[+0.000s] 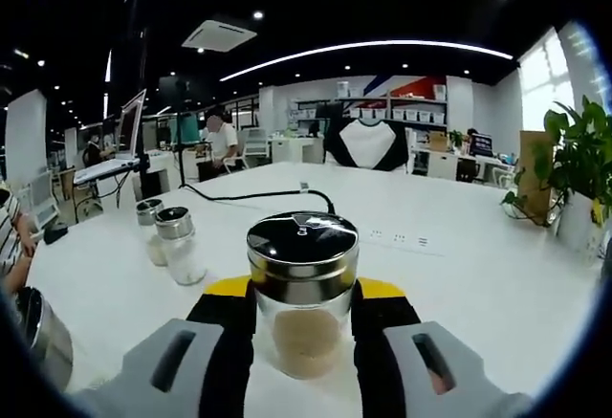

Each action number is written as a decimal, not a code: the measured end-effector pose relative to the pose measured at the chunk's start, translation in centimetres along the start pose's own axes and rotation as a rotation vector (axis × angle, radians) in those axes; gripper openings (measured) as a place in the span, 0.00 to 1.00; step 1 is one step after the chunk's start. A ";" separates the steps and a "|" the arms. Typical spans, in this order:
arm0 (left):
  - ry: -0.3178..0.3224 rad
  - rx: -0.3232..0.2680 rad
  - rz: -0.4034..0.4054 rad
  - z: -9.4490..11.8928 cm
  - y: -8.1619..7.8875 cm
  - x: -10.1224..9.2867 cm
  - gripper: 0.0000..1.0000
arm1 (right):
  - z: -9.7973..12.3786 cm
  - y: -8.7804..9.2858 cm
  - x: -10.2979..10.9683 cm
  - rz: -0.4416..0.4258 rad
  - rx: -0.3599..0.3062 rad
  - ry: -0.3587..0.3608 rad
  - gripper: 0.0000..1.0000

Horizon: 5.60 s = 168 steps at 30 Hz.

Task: Rotate the seasoning bottle until the label or dispensing opening points toward the visible target arrow and the bottle remains upright within the marked orientation range

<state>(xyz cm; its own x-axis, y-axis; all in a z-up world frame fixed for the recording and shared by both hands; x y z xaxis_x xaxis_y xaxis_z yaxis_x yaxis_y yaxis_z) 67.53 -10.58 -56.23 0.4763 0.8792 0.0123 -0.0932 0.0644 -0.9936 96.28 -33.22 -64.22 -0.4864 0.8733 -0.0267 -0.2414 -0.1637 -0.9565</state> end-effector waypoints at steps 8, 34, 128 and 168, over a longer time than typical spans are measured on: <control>0.001 0.008 -0.002 0.0 0.2 0.1 0.93 | 1.5 0.5 0.0 -0.017 -0.011 -0.018 0.37; 0.005 0.001 -0.015 0.1 -0.2 0.0 0.93 | 7.2 2.0 0.1 0.058 -0.013 -0.019 0.37; 0.034 0.000 0.006 0.1 0.5 -1.5 0.93 | 16.1 3.1 3.6 -0.131 -0.172 0.175 0.49; 0.060 0.005 -0.015 -0.4 -0.2 -2.0 0.94 | 15.2 4.4 2.7 -0.098 -0.098 0.258 0.38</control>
<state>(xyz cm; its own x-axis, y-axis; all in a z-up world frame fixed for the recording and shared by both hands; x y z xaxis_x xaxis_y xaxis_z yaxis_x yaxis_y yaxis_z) 66.97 -12.59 -56.10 0.5293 0.8482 0.0202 -0.0897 0.0796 -0.9928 81.15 -38.53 -64.12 -0.2319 0.9727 0.0063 -0.1880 -0.0384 -0.9814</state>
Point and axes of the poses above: the point that each gripper's makers call its tool centre point, and the gripper's own axes: z roughly backward along the fingers, x roughly to its left, y roughly out of its underside, the point moved 1 cm from there along z, roughly backward along the fingers, and after that the axes turned 4 degrees about y, right-handed, at the moved point
